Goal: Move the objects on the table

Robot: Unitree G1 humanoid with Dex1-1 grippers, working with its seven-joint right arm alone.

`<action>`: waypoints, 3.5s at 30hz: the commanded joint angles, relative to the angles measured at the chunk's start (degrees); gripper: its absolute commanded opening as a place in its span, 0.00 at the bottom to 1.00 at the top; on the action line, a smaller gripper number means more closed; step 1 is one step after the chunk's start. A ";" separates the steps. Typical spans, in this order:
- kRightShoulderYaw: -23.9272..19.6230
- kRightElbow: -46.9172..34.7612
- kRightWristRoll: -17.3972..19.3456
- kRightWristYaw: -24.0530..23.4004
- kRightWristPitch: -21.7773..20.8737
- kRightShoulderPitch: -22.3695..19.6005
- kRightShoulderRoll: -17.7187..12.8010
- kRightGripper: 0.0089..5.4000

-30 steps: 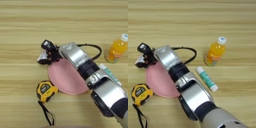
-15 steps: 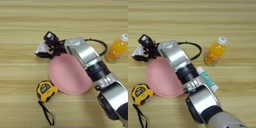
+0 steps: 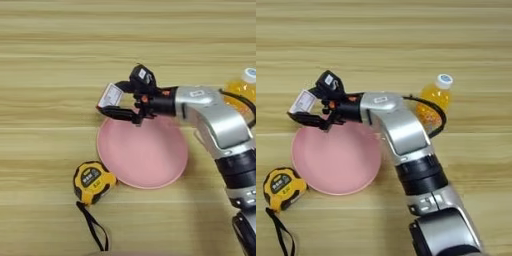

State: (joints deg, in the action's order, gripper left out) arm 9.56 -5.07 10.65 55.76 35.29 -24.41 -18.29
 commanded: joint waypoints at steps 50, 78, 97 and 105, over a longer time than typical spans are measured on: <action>-2.80 14.33 -6.23 4.71 -36.24 10.77 -8.17 0.73; -3.96 12.45 -4.43 5.25 -34.54 8.27 -8.84 1.00; -10.34 10.46 -1.18 6.92 -31.66 7.04 -16.54 1.00; -10.11 13.12 -0.79 9.49 -30.89 7.07 -17.75 1.00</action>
State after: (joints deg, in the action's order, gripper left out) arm 0.94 9.44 8.79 66.10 4.64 -14.26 -33.25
